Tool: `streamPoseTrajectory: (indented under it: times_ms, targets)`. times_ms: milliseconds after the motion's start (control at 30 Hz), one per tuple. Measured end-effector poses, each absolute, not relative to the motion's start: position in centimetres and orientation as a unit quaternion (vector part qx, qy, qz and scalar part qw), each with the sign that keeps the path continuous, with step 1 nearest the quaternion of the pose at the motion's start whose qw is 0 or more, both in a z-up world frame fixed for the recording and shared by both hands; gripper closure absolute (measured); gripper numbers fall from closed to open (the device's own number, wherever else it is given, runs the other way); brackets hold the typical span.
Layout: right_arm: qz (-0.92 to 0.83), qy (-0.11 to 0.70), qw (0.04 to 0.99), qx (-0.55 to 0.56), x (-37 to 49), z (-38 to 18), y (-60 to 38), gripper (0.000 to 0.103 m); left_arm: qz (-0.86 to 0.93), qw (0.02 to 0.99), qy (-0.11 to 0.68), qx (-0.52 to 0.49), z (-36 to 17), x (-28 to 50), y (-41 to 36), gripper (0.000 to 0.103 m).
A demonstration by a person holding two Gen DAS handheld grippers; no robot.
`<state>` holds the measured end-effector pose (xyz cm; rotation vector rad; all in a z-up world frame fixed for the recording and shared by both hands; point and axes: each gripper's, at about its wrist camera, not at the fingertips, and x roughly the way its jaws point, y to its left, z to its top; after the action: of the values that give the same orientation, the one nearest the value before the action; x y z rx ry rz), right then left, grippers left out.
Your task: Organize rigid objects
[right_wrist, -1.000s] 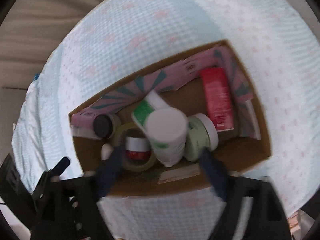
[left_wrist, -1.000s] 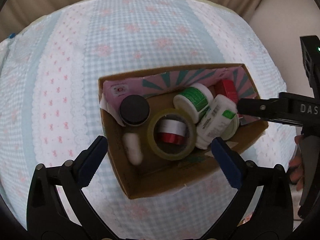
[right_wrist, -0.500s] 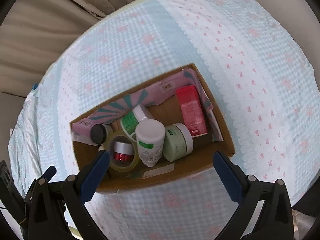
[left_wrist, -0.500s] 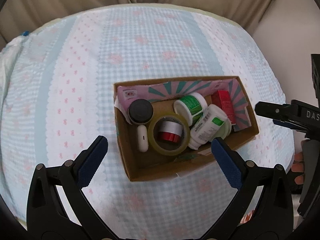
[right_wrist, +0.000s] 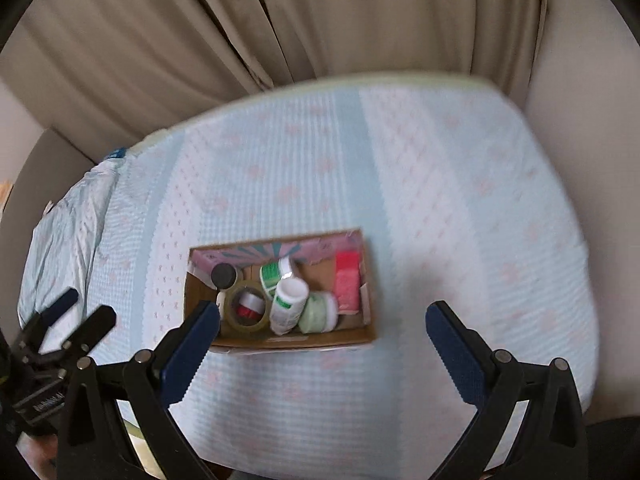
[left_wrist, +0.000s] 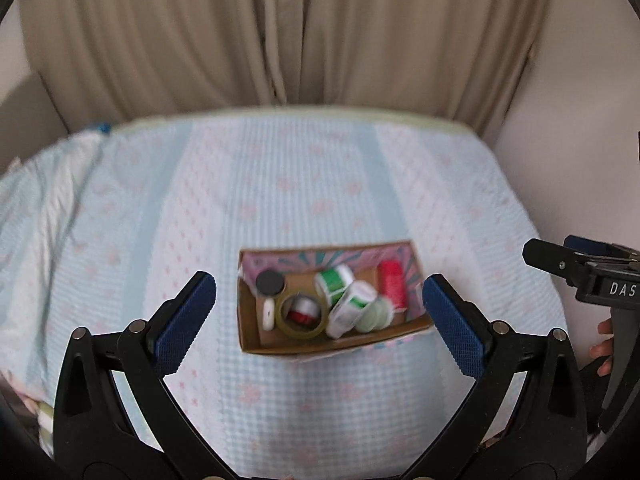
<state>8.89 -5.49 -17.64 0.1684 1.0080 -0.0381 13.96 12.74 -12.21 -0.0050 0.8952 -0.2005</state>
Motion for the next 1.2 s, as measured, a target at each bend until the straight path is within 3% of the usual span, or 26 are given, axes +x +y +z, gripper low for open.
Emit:
streamPoseTrajectory:
  times_ms: [167,400,733,1200]
  targets:
    - [-0.020,0.407,0.912,0.037,4.3,-10.6,-6.7,0.000,-0.078,0.925,0.371,-0.007,-6.2,9.9,10.8,0.000]
    - [-0.028,0.332,0.943,0.005,-0.4,-5.8,-7.9,0.000,-0.072,0.949,0.306,-0.037,-1.5,5.4,10.0,0.000]
    - [-0.033,0.280,0.959,-0.004,-4.3,-4.2,-8.9,0.000,-0.068,0.960,0.271,-0.008,-0.4,2.8,7.9,0.000]
    - [-0.051,0.270,0.961,0.009,-5.3,-4.2,-9.7,0.000,-0.072,0.962,0.265,0.007,-0.1,2.6,7.1,0.000]
